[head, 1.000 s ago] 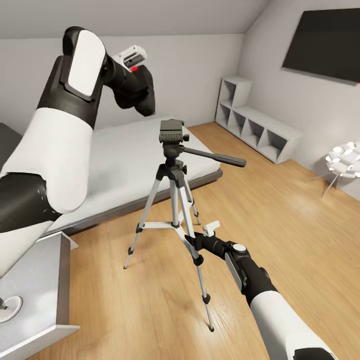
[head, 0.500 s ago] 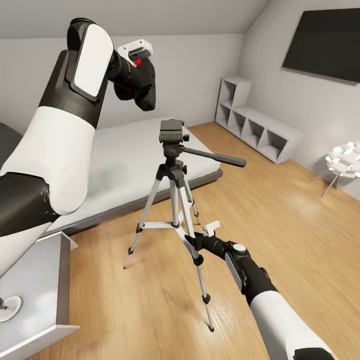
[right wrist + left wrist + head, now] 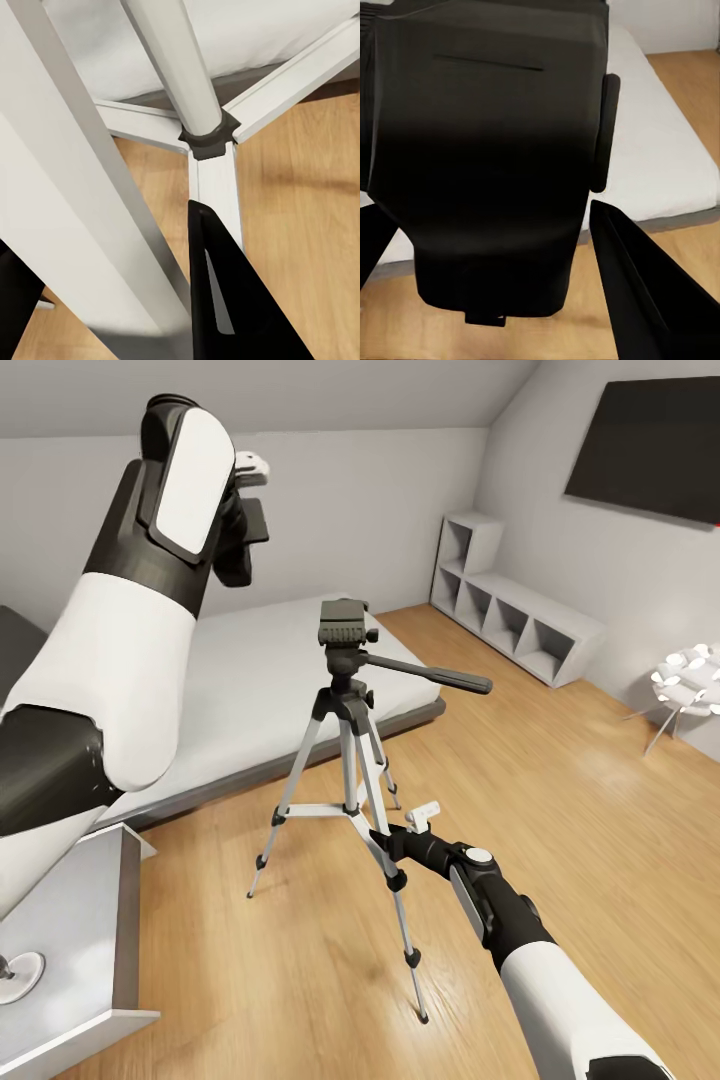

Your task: Attach the digital camera to the camera tripod in the bedroom.

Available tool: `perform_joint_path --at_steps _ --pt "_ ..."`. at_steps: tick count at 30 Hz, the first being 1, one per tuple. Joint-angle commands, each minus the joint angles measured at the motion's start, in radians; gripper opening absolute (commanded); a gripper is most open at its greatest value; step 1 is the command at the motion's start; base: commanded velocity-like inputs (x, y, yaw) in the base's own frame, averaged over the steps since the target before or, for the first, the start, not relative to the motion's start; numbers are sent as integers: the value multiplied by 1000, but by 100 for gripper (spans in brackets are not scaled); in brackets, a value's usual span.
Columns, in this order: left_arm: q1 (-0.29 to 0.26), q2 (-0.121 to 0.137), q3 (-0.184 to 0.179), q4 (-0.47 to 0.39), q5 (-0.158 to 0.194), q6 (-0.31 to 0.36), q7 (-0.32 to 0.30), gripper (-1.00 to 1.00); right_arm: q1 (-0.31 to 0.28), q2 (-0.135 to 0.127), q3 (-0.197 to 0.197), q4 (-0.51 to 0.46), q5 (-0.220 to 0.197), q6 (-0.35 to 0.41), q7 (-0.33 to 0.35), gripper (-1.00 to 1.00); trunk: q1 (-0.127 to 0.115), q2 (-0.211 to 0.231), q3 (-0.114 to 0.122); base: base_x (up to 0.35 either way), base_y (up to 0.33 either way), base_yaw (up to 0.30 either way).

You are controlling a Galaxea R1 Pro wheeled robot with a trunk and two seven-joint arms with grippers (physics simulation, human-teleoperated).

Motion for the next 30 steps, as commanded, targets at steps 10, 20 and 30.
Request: perform_joint_path --at_steps 10,20,30 --pt "-1 7 -53 5 13 21 -117 -100 0 1 -1 56 66 3 -25 -100 1 -1 -2 0 0 0" --pt "-1 213 -90 -33 -32 -92 -1042 -100 -1 -1 -1 55 66 3 -23 -100 1 -1 -2 0 0 0" --pt "-1 371 -156 -3 -63 -334 -1589 -100 -1 -1 -1 55 67 3 -25 -100 1 -1 -2 0 0 0"
